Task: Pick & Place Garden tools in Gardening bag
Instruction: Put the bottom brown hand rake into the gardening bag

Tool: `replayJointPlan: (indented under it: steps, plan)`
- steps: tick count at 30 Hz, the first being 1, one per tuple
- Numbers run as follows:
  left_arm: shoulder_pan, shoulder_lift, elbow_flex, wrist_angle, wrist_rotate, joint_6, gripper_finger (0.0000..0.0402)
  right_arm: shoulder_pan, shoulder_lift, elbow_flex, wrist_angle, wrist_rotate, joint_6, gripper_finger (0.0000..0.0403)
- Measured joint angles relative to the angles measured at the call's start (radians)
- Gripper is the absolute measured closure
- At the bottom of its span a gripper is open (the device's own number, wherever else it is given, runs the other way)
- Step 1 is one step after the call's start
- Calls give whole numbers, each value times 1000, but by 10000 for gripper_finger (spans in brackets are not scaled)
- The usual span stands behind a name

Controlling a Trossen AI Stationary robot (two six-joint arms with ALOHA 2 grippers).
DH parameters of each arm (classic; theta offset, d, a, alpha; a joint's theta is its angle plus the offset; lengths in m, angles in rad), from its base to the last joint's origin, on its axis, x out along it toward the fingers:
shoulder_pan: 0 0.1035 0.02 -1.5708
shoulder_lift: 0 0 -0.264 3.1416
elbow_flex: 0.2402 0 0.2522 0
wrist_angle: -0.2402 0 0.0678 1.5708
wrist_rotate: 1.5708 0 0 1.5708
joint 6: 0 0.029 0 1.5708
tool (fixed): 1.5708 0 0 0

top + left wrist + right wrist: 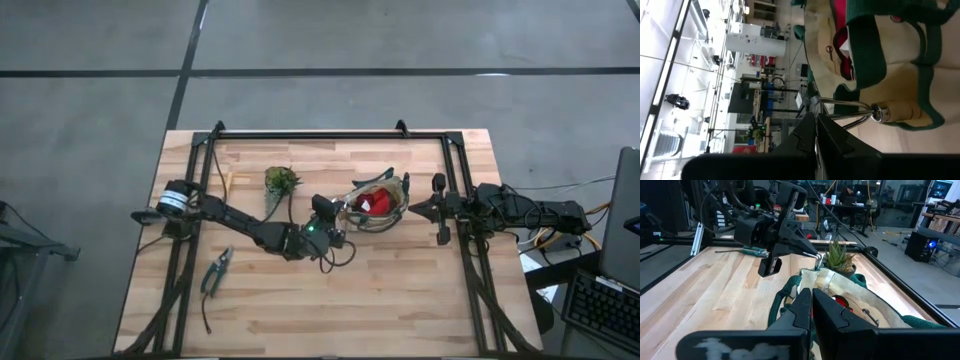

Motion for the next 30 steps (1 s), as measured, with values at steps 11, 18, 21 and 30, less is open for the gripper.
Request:
replayJointPlan:
  steps: [11,18,21,30]
  plan:
    - [0,0,0,-65,-49,64,390,0,0,0,0,0,1,394]
    - [20,-4,0,-94,-51,94,387,0,0,0,0,0,0,394]
    - [22,-5,-1,-111,-53,72,386,0,0,0,0,0,0,394]
    - [9,-6,1,-66,33,-87,351,0,0,0,0,0,0,394]
